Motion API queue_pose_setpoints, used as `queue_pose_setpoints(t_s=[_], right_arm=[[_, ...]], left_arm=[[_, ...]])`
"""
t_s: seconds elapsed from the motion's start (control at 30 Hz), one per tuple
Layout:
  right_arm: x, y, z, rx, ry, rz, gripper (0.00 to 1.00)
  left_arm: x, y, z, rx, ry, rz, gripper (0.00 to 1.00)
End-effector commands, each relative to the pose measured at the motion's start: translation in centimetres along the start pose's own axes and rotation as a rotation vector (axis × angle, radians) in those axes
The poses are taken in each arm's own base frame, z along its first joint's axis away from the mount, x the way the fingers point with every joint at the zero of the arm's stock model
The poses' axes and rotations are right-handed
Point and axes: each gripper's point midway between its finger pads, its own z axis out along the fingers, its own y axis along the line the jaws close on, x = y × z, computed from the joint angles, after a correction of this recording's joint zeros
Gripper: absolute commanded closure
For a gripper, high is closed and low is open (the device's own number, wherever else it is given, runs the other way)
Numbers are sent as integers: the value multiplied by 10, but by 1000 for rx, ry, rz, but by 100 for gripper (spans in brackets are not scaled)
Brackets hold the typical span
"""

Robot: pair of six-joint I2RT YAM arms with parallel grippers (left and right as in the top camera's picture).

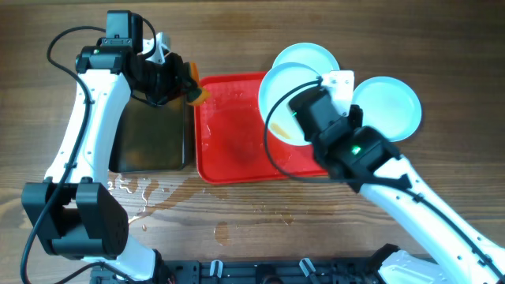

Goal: Clean dirty plates on tray and stack at the side
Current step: 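Lift the second plate with the right gripper and stack it on the first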

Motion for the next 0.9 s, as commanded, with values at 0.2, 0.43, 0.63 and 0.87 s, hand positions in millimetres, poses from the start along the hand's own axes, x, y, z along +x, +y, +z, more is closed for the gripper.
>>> queue_pose_setpoints(t_s=[0.2,0.43,0.63,0.87], right_arm=[[-55,7,-63,379,-384,-348,96],[-72,12,-83,462,-447,-371,96],[-67,31,-67,265,-442,-207,96],[-26,1,10,-41,-61,71,96]], left_arm=[[-1,3,3,-20,-4,17,96],[-1,3,3,-20,-4,17,96],[-1,3,3,-20,-4,17,96],[-1,3,3,-20,-4,17,96]])
